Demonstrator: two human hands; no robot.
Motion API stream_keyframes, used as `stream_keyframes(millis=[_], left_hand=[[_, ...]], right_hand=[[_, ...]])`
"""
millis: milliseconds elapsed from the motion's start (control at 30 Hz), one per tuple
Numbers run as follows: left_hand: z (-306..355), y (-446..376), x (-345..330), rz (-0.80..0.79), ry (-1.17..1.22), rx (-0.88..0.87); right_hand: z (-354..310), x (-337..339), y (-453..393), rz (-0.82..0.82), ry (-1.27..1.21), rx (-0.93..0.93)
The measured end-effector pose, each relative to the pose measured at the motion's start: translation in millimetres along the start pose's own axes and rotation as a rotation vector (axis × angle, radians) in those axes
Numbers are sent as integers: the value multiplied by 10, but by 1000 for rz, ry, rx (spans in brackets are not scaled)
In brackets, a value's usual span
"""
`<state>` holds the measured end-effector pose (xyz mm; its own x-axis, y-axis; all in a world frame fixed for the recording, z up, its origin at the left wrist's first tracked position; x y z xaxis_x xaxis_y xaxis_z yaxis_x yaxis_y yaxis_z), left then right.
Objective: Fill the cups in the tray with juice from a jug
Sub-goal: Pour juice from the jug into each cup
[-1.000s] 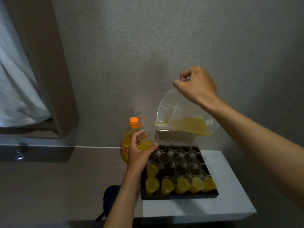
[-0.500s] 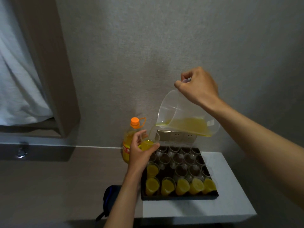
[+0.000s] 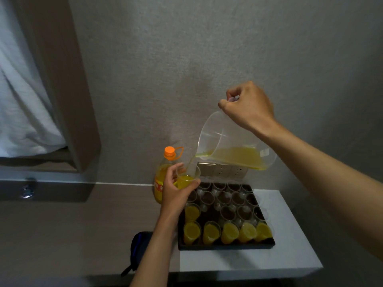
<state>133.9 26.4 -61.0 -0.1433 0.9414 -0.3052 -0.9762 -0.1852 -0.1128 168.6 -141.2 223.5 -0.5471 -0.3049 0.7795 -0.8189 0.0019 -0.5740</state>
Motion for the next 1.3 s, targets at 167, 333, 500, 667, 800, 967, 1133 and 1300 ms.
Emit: stream_keyframes(millis=[167,333,500,667,800,967,1133,1300], left_hand=[[-11,17,29,18,16,16],[-25,-1,41,20,18,26],[-25,-9,29,11,21,21],[-40,-27,32,6,4,22],[-68,-29,49,-5,-7,39],[-62,-33,73,9,-4,35],[-77,-46,82,11,3,26],[-61,-52,90,6,6,26]], right_hand=[[-22,2,9,-1,-2,0],[-42,-26,22,-7,-16,15],[-38,-50,19,-13,-16,21],[-40,-67,14,-14,-7,18],[-39,-102,10,-23,-24,27],[-42,-120,8,-24,-12,21],[-47,-146,4,-26,-5,14],[-55,-165,3,-31,-2,18]])
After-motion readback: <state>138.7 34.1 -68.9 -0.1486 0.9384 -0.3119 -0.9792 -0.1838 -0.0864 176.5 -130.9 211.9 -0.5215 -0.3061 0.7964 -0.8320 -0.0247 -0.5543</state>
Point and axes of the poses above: each hand's wrist, its own y-axis away from the middle knuckle, its own x-axis out of the back of the hand, z = x × y, the point moved 9 cm from there along -y, towards the middle knuckle, and after that the axes turned 5 degrees about y, right-handed, at the moved point
